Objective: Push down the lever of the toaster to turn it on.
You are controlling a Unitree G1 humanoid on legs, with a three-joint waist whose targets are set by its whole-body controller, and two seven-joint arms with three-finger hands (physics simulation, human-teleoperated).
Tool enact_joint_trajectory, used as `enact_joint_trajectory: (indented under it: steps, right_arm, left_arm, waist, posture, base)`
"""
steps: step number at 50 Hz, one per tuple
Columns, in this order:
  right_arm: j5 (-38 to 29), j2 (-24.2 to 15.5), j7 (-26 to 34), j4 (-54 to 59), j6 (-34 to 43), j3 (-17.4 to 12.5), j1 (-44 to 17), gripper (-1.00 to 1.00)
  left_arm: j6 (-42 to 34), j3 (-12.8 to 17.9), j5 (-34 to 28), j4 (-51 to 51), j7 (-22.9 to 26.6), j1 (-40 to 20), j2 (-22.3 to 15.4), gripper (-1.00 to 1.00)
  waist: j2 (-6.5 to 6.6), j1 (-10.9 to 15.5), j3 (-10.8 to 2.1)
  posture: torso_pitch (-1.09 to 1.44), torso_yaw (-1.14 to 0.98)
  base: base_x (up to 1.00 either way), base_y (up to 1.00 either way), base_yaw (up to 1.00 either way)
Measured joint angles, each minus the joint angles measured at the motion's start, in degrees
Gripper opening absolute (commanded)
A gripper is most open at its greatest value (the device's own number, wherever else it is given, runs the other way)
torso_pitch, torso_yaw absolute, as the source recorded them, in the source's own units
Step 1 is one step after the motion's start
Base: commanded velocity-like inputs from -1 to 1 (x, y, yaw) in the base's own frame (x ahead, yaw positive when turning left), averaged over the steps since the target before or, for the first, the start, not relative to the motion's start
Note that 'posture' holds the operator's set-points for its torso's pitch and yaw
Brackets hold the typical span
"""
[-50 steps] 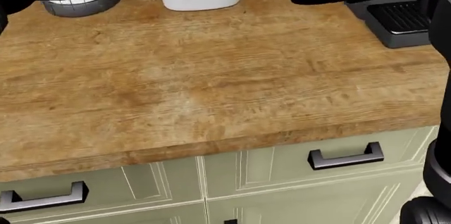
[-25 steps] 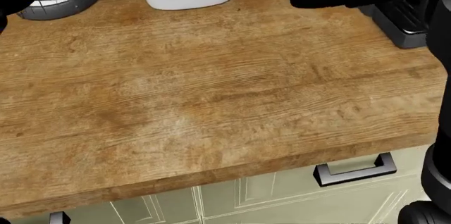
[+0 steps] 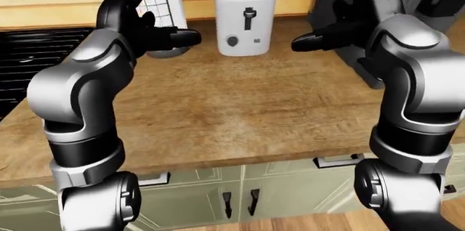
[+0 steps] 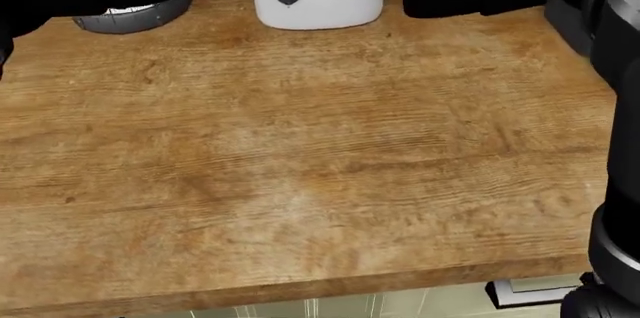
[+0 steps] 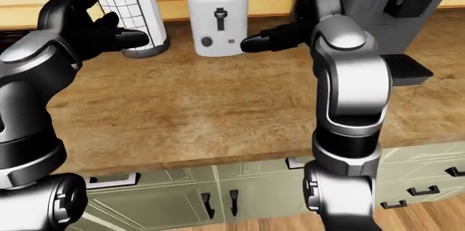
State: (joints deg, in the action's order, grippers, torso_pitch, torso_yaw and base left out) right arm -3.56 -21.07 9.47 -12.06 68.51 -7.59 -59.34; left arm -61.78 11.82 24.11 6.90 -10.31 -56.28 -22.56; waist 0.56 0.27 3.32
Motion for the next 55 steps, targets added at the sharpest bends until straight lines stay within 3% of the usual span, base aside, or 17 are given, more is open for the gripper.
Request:
enact_joint_trajectory:
  steps: [6, 9, 15, 18, 24, 32, 35, 38, 42, 45, 48, 53, 55]
  right_arm:
    - [-0.4, -0.2, 0.5, -0.5, 1.1, -0.3, -0.2, 1.00]
    - [-1.0, -0.6, 0.3, -1.5, 1.2, -1.1, 0.1, 1.00]
    - [-1.3, 0.4, 0.6, -1.1, -0.2, 1.2, -0.3, 1.00]
    - [-1.2, 0.7, 1.2, -0.6, -0.3, 1.7, 0.1, 1.00]
    - [-2.6, 0.7, 0.3, -0.6, 0.1, -0.5, -0.2, 1.00]
    - [-2.1, 1.0, 0.1, 0.8, -0.3, 0.1, -1.0, 1.00]
    - [-1.7, 1.2, 0.4, 0.4, -0.4, 0.4, -1.1, 1.00]
    - [-1.7, 0.7, 0.4, -1.0, -1.2, 0.3, -2.2, 1.00]
    - [-1.9, 1.1, -0.1, -0.4, -1.5, -0.3, -1.6, 1.00]
    - [-1.7, 1.3, -0.2, 0.7, -0.8, -0.1, -0.4, 1.00]
    - [-1.9, 1.1, -0.3, 0.4, -1.0, 0.1, -1.7, 1.00]
    - [-1.5, 1.8, 0.2, -0.2, -1.0, 0.9, -1.2, 1.00]
    - [-1.2, 1.9, 0.6, 0.2, -0.5, 1.5, -0.6, 1.00]
  left_arm:
    - [-0.1, 0.0, -0.1, 1.0, -0.1, 0.0, 0.3, 1.00]
    - [0.0, -0.8, 0.1, 0.3, 0.1, -0.2, 0.8, 1.00]
    - [0.7, 1.5, -0.4, 1.9, -0.1, 0.5, -0.7, 1.00]
    - [1.4, 1.9, -1.1, 1.9, -0.6, 0.7, -0.4, 1.00]
    - [1.0, 0.2, 0.0, 0.9, 0.3, 1.7, 0.1, 1.00]
    - [3.1, 0.4, -0.6, 0.0, 1.2, 1.1, -0.2, 1.00]
    - [2.8, 0.5, -0.6, -0.1, 1.1, 1.2, -0.5, 1.00]
    - [3.3, 1.3, -0.6, 1.4, 0.9, 0.4, -0.9, 1.00]
    - [3.4, 0.9, -0.3, 1.1, 0.7, 0.6, -0.6, 1.00]
    - [2.3, 0.0, 0.1, 0.0, 0.8, 1.5, -0.2, 1.00]
    - [2.5, 0.5, 0.4, 1.1, 0.9, 0.7, -0.8, 1.00]
    - [2.8, 1.2, 0.1, 0.9, 0.4, 1.4, -0.9, 1.00]
    - [2.0, 1.1, 0.0, -0.1, 0.2, 2.2, -0.9, 1.00]
  waist:
    - [0.43, -0.5, 0.29]
    - [0.39, -0.4, -0.31]
    - [-1.29, 1.5, -0.52]
    - [-0.78, 1.2, -0.18]
    - [0.22, 0.1, 0.30]
    - [0.47, -0.3, 0.29]
    - [-0.39, 0.1, 0.77]
    - [-1.06, 0.3, -0.32]
    - [-0.07, 0.1, -0.38]
    - [1.32, -0.7, 1.17]
    - [2.48, -1.1, -0.05]
    - [0.74, -0.7, 0.17]
    - [0.75, 0.0, 1.45]
  posture:
    - [0.00, 0.00]
    - [0.00, 0.00]
    - [0.00, 0.00]
    - [0.00, 0.00]
    - [0.00, 0.00]
    - [0.00, 0.00]
    - [0.00, 0.00]
    - [0.00, 0.00]
    - [0.00, 0.00]
    - [0.00, 0.00]
    - [0.00, 0.00]
    - [0.00, 0.00]
    - [0.00, 0.00]
  base:
    - [0.00, 0.00, 0.00]
    - [-0.03, 0.00, 0.93]
    - [-0.04, 0.00, 0.63]
    - [0.00, 0.00, 0.00]
    - [0.00, 0.00, 0.00]
    - [0.07, 0.00, 0.00]
    - [0.28, 0.00, 0.00]
    - [0.00, 0.00, 0.00]
    - [0.11, 0.00, 0.00]
    - [0.36, 0.00, 0.00]
    - [0.00, 0.00, 0.00]
    - [0.14, 0.00, 0.00]
    - [0.65, 0.00, 0.00]
